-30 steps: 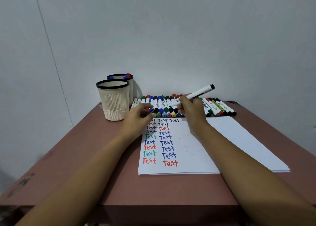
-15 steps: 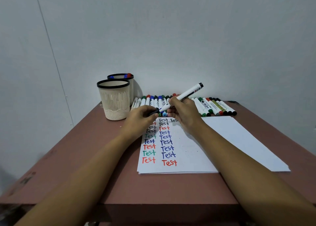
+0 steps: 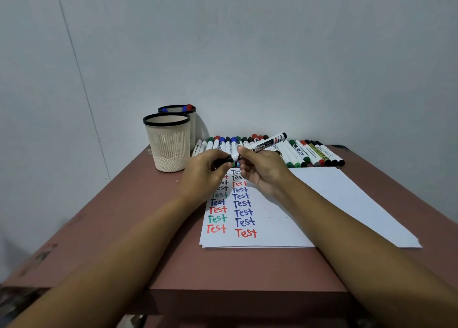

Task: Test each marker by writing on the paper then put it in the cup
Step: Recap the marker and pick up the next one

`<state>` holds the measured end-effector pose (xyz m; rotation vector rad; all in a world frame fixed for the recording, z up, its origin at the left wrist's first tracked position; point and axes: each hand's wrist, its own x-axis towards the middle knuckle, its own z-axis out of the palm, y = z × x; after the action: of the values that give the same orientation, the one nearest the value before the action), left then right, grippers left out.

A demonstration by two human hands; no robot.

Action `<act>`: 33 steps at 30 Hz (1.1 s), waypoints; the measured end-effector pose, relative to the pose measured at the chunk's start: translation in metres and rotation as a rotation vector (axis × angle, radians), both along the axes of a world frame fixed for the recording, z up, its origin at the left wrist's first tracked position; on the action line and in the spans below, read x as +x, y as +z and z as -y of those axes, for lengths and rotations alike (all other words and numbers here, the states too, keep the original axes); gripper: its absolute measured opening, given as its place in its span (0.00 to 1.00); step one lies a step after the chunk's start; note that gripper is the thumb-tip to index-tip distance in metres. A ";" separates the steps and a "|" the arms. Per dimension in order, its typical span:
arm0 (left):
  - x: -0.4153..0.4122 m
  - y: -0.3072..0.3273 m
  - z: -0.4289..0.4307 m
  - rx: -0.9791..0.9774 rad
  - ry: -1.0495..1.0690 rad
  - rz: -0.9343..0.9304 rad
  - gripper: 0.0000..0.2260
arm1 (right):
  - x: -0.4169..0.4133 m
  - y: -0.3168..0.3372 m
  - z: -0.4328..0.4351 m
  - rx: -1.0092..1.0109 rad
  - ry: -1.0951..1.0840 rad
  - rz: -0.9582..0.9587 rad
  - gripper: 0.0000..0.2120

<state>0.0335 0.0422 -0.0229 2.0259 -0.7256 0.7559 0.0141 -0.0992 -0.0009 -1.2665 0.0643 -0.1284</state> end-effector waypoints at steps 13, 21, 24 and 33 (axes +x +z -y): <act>0.003 -0.002 0.006 0.139 0.011 0.211 0.06 | 0.003 -0.001 -0.001 0.150 -0.021 -0.100 0.10; -0.006 0.012 0.010 -0.579 -0.177 -0.455 0.04 | 0.005 0.005 0.005 -0.079 -0.083 0.037 0.15; -0.005 0.023 0.002 -0.755 -0.207 -0.552 0.02 | 0.011 0.000 0.014 -0.210 -0.231 0.031 0.21; 0.023 0.099 -0.034 -0.485 0.104 -0.146 0.03 | 0.020 -0.034 0.023 -1.313 -0.216 0.255 0.16</act>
<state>0.0564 0.0765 0.0758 1.6608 -0.3142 0.7494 0.0341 -0.1221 -0.0350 -2.5371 -0.1317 -0.5807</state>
